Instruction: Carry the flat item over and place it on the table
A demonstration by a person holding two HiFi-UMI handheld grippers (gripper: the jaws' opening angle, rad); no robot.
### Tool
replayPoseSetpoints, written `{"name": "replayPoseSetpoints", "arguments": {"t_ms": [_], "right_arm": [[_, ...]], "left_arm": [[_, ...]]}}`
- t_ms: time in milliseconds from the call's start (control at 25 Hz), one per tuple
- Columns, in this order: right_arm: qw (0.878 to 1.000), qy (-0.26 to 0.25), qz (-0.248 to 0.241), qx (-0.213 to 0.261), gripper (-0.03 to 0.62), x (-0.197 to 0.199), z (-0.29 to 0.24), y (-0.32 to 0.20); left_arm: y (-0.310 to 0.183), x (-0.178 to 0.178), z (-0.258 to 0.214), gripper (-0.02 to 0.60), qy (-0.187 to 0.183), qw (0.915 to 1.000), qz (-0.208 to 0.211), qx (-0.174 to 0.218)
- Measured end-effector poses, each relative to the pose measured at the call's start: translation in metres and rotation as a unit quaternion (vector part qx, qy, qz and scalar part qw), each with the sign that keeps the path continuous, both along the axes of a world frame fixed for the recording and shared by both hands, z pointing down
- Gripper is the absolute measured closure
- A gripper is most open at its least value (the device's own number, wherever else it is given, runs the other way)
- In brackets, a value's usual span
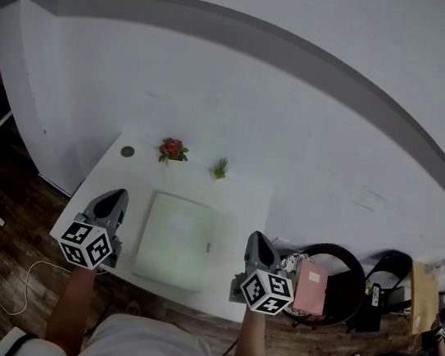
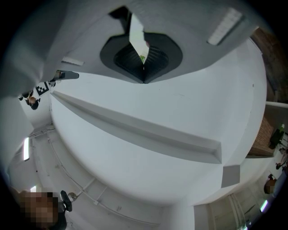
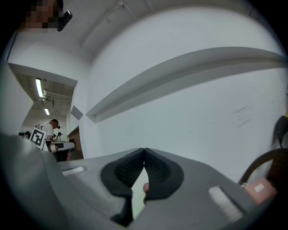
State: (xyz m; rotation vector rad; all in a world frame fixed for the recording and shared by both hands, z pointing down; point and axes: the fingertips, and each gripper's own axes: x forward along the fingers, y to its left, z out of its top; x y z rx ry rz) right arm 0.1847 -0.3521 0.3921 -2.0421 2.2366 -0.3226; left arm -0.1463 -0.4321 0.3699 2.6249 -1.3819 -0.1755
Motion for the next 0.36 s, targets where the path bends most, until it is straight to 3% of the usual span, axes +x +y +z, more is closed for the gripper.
{"name": "replayPoseSetpoints", "arguments": {"t_ms": [360], "right_arm": [[1.0, 0.006, 0.005, -0.01, 0.591, 0.0056, 0.0047, 0.0064]], "left_arm": [[0.0054, 0.0008, 0.0041, 0.575, -0.006, 1.0, -0.004, -0.003]]}}
